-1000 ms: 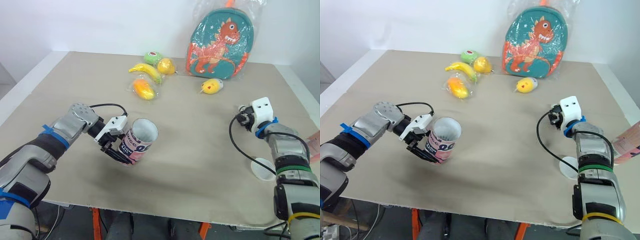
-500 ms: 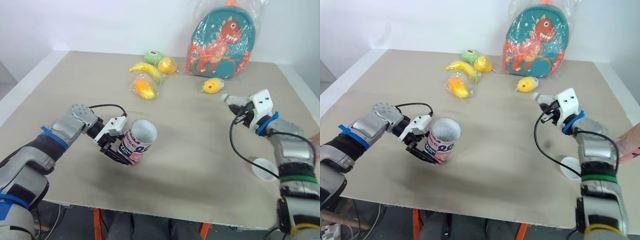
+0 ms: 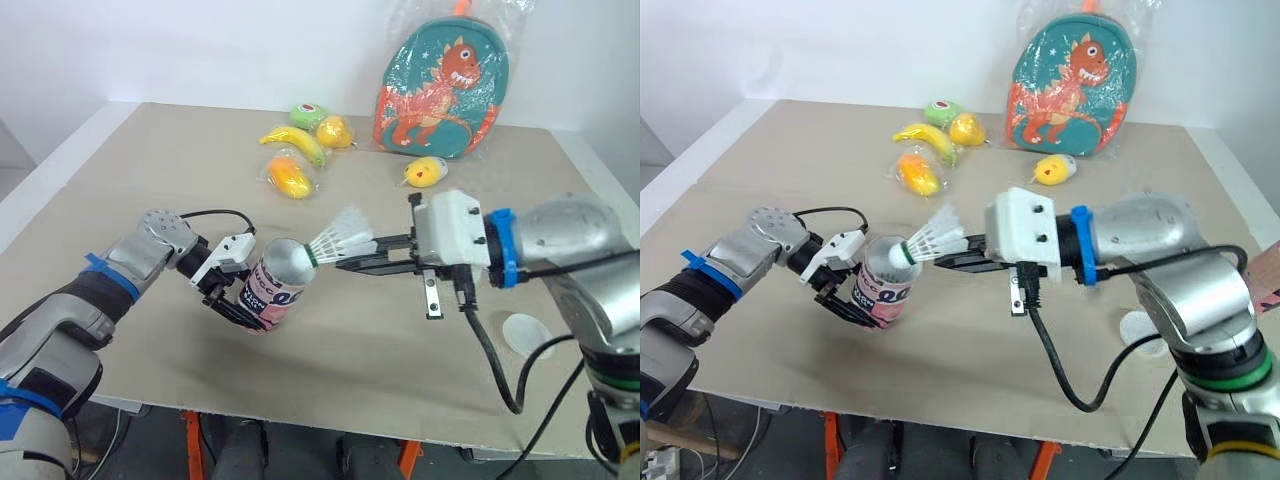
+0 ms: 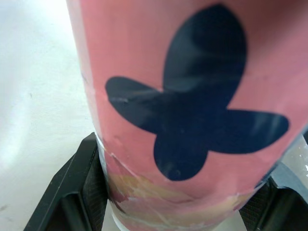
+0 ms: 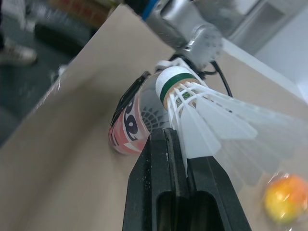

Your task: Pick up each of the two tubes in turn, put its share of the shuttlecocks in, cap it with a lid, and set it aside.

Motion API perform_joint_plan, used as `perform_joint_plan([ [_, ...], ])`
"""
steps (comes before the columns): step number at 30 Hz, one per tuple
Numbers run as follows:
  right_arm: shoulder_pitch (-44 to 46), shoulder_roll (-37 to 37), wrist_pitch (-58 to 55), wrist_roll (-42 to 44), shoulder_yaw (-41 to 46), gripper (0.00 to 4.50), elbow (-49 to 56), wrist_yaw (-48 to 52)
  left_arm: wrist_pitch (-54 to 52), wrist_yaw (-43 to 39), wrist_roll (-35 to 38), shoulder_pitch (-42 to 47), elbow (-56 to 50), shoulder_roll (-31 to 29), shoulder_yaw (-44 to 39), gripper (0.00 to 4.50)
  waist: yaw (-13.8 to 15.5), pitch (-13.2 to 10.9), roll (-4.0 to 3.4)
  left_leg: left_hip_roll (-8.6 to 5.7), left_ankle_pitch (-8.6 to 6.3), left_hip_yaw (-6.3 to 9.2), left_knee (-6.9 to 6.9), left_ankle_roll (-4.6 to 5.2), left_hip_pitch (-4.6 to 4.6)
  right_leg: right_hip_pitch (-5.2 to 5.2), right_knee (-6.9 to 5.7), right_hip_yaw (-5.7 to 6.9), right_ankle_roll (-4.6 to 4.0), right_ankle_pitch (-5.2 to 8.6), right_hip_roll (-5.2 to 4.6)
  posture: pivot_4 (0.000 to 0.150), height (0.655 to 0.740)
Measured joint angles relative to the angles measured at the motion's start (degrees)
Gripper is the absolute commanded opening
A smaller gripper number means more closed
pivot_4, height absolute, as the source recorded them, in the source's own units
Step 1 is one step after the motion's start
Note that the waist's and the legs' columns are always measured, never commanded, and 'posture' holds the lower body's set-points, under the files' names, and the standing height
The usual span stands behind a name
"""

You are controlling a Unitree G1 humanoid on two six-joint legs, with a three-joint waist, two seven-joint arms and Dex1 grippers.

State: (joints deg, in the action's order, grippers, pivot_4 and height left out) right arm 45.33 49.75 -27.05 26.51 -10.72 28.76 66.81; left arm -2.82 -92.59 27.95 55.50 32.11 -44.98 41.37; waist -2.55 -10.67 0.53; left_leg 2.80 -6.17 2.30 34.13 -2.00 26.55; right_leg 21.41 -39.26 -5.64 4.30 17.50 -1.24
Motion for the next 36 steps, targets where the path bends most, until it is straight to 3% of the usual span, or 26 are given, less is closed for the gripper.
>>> perform_joint_plan([
  [7,6.6,-2.7,2.5,-9.8,-9.7,0.04,-7.4,2.9,0.1,0.0,0.0,0.5,0.4,0.2,0.0,2.96,0.0,0.0,-0.01,0.01,0.00,0.00,-0.19,0.00,0.06,0.16,-0.02,0.00,-0.15,0.04,0.05,0.150,0.7400],
  [8,7.3,-3.2,2.8,-10.6,-10.3,0.66,-8.1,3.3,0.1,0.0,0.1,0.5,0.4,0.2,0.0,2.96,0.0,0.0,-0.01,0.01,0.00,0.01,-0.21,0.00,0.07,0.17,-0.02,-0.01,-0.17,0.04,0.05,0.150,0.7400],
  [11,9.5,-4.5,3.6,-12.2,-11.5,1.64,-9.4,4.9,0.1,0.0,0.1,0.5,0.5,0.2,0.0,2.96,0.0,0.0,0.00,-0.03,-0.01,0.07,-0.26,-0.01,0.09,0.16,-0.02,0.00,-0.25,0.05,0.06,0.150,0.7400],
  [12,9.8,-4.9,3.5,-11.8,-11.5,1.74,-9.5,5.7,0.1,0.0,0.1,0.5,0.5,0.2,0.0,2.96,0.0,0.0,0.00,-0.03,-0.01,0.08,-0.26,-0.01,0.09,0.16,-0.02,0.00,-0.26,0.04,0.07,0.150,0.7400],
  [13,9.9,-5.5,3.1,-11.1,-11.4,2.38,-9.6,6.1,0.1,0.0,0.0,0.5,0.5,0.2,0.0,2.96,-0.1,0.0,0.00,-0.03,-0.01,0.09,-0.26,-0.01,0.09,0.15,-0.02,0.00,-0.26,0.04,0.08,0.150,0.7400],
  [14,10.4,-7.5,1.9,-8.5,-11.3,2.67,-9.4,7.1,0.1,0.0,0.0,0.6,0.5,0.3,0.0,2.96,-0.1,0.0,0.00,-0.03,-0.01,0.13,-0.26,-0.01,0.09,0.15,-0.05,0.01,-0.29,0.03,0.09,0.150,0.7400],
  [20,10.4,-8.1,-4.2,1.8,-3.3,2.67,-9.2,8.2,0.2,0.0,0.0,0.6,0.5,0.6,0.0,2.96,0.0,0.0,0.02,-0.04,-0.01,0.20,-0.20,-0.01,0.10,0.08,-0.05,0.09,-0.30,0.01,0.08,0.150,0.7400],
  [24,11.3,-9.5,-7.0,3.9,-1.9,2.67,-11.6,7.8,0.5,0.0,-0.1,0.6,0.7,0.6,0.0,2.96,0.0,0.0,0.02,-0.01,-0.01,0.23,-0.20,-0.01,0.09,0.11,-0.10,0.10,-0.34,-0.01,0.13,0.150,0.7400],
  [25,11.9,-10.3,-7.5,3.9,-2.1,2.18,-12.5,7.7,0.5,0.0,-0.1,0.6,0.7,0.7,0.0,2.96,0.0,0.0,0.02,-0.01,-0.01,0.23,-0.20,-0.01,0.09,0.12,-0.11,0.09,-0.34,-0.01,0.14,0.150,0.7400],
  [26,12.5,-10.7,-7.8,3.6,-2.6,2.07,-13.4,7.5,0.5,0.0,-0.1,0.6,0.8,0.7,0.0,2.96,-0.1,0.0,0.02,-0.01,-0.01,0.22,-0.19,-0.01,0.09,0.15,-0.14,0.08,-0.34,0.00,0.14,0.150,0.7400],
  [29,15.5,-12.9,-6.7,0.0,-6.9,0.40,-17.4,8.5,0.7,0.0,-0.3,0.9,1.1,1.1,0.0,2.96,-0.1,0.0,0.01,0.00,-0.01,0.23,-0.18,-0.01,0.09,0.18,-0.18,0.08,-0.34,0.01,0.17,0.150,0.7400],
  [30,15.5,-13.2,-6.5,-0.5,-7.5,0.07,-17.7,8.9,0.7,0.0,-0.3,0.9,1.1,1.2,0.0,2.96,-0.1,0.0,0.01,-0.01,-0.01,0.23,-0.19,-0.01,0.09,0.18,-0.17,0.08,-0.34,0.03,0.16,0.150,0.7400],
  [36,18.5,-15.1,-0.7,-8.6,-16.1,0.03,-22.8,14.0,1.2,0.0,-0.3,0.9,1.2,1.1,0.0,2.96,-0.1,0.0,0.02,-0.01,-0.01,0.24,-0.19,-0.01,0.12,0.20,-0.20,0.09,-0.33,0.05,0.16,0.150,0.7400],
])
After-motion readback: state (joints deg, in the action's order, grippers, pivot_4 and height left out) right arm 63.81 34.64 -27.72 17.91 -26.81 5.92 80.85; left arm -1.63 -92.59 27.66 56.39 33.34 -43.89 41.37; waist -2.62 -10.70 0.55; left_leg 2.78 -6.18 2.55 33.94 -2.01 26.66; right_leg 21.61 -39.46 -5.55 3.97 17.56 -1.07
